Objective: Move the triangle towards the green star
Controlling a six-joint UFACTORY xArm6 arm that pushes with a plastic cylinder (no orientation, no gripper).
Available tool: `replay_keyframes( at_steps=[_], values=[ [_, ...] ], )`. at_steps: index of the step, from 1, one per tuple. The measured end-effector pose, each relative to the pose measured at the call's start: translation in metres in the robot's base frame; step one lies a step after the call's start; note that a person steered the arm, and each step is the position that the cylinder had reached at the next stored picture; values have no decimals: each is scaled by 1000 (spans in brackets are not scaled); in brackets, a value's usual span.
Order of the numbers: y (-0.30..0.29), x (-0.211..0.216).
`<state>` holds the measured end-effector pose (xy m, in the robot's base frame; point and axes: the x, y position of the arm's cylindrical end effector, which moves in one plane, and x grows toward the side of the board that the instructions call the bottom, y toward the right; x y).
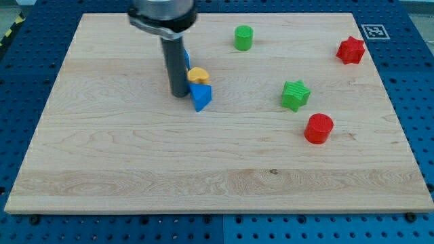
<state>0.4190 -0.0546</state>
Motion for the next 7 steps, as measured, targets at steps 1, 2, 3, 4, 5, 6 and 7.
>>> replay_keyframes(
  at_steps=[1,2,3,4,5,6,7],
  values=[
    [25,17],
    [28,26],
    [43,26],
    [72,29],
    [96,37],
    [116,39],
    [123,30]
  ],
)
